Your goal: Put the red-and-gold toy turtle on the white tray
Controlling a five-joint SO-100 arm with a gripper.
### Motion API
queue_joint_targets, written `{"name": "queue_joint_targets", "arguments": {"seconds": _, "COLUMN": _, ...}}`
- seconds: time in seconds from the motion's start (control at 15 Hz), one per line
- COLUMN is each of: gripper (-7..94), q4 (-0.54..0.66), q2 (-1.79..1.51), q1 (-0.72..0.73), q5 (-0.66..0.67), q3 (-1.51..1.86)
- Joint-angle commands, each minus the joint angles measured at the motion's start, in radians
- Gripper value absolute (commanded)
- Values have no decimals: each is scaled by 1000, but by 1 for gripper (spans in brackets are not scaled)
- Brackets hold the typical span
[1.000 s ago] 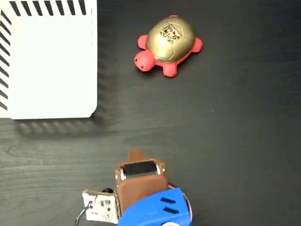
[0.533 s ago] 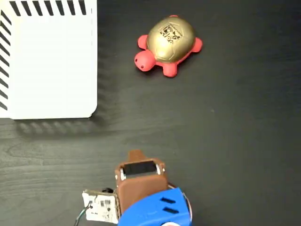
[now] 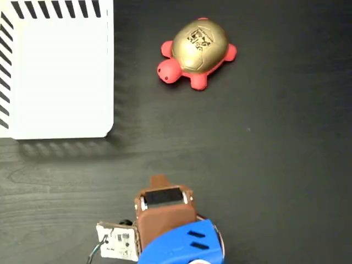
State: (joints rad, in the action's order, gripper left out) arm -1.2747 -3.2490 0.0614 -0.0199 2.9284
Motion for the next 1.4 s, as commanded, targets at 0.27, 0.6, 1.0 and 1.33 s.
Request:
{"name": "queue_joint_targets", "arguments": {"seconds": 0.27, "gripper": 0, "q4": -3, "q2": 0, "q1": 12, "q5": -6, "q3": -5}}
{"name": "queue_joint_targets", "arguments": {"seconds": 0.6, "gripper": 0, "q4": -3, "q2": 0, "q1": 12, "q5": -6, "q3": -5}}
{"name": "queue_joint_targets", "arguments": {"seconds": 1.0, "gripper": 0, "q4": 6, "q2": 11, "q1": 67, "q5": 38, "q3": -5}}
{"name": "queue_joint_targets", "arguments": {"seconds": 1.33, "gripper": 0, "q4": 152, "q2": 597, "q1": 48, "q5": 212, "q3": -383}}
